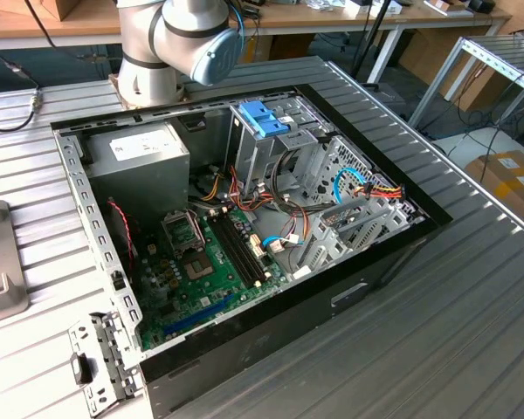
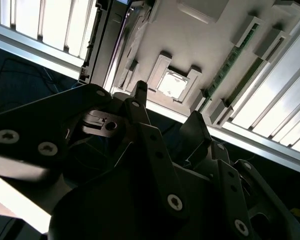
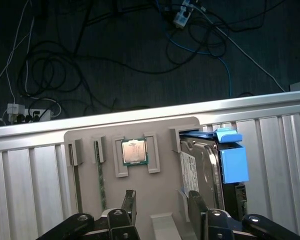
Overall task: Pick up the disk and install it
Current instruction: 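Pick up the disk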
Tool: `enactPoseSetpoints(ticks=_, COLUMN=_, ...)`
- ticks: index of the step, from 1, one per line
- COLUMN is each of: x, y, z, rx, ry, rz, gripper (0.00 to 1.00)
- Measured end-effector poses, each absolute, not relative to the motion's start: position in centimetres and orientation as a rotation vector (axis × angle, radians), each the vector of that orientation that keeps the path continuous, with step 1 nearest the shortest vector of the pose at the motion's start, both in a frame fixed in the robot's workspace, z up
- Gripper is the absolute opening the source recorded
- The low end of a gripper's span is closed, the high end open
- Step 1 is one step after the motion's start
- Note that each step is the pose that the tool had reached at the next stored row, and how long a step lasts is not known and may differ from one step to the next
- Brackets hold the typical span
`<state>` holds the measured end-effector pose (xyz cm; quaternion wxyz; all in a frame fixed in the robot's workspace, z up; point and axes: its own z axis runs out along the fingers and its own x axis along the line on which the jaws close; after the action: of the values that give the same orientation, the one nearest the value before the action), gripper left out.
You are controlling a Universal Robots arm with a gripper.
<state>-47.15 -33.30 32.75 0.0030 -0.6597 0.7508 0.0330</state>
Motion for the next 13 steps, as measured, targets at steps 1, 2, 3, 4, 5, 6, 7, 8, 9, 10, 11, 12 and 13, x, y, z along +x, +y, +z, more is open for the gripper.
enactPoseSetpoints(ticks=1, x=-47.1, y=-33.3, z=32.8, rx=-2.068, ry=2.354, rz=0.103, gripper=0.54)
enactPoseSetpoints(ticks=2, x=-47.1, y=-33.2, z=33.0, rx=-2.068, ry=2.354, rz=0.103, gripper=0.54)
enactPoseSetpoints(ticks=3, x=-47.2, y=-33.1, z=33.0, rx=-2.068, ry=2.353, rz=0.102, gripper=0.54)
enactPoseSetpoints(ticks=4, x=-47.2, y=-32.9, z=33.0, rx=-2.068, ry=2.354, rz=0.102, gripper=0.54)
enactPoseSetpoints(ticks=5, x=-47.2, y=-32.6, z=33.1, rx=-2.068, ry=2.353, rz=0.102, gripper=0.54)
enactPoseSetpoints(ticks=6, x=-47.2, y=-32.4, z=33.1, rx=-2.068, ry=2.353, rz=0.102, gripper=0.54)
enactPoseSetpoints(ticks=7, x=-47.2, y=-32.1, z=33.1, rx=-2.068, ry=2.353, rz=0.102, gripper=0.54)
enactPoseSetpoints(ticks=8, x=-47.3, y=-31.8, z=33.1, rx=-2.068, ry=2.353, rz=0.102, gripper=0.54)
enactPoseSetpoints(ticks=9, x=-47.3, y=-31.5, z=33.1, rx=-2.068, ry=2.353, rz=0.102, gripper=0.54)
enactPoseSetpoints(ticks=10, x=-47.4, y=-31.3, z=33.1, rx=-2.068, ry=2.353, rz=0.102, gripper=0.54)
enactPoseSetpoints(ticks=11, x=-47.5, y=-31.2, z=33.1, rx=-2.068, ry=2.353, rz=0.102, gripper=0.54)
enactPoseSetpoints(ticks=12, x=-47.5, y=-31.0, z=33.1, rx=-2.068, ry=2.353, rz=0.102, gripper=0.54)
enactPoseSetpoints(ticks=13, x=-47.6, y=-30.8, z=33.1, rx=-2.068, ry=2.353, rz=0.102, gripper=0.54)
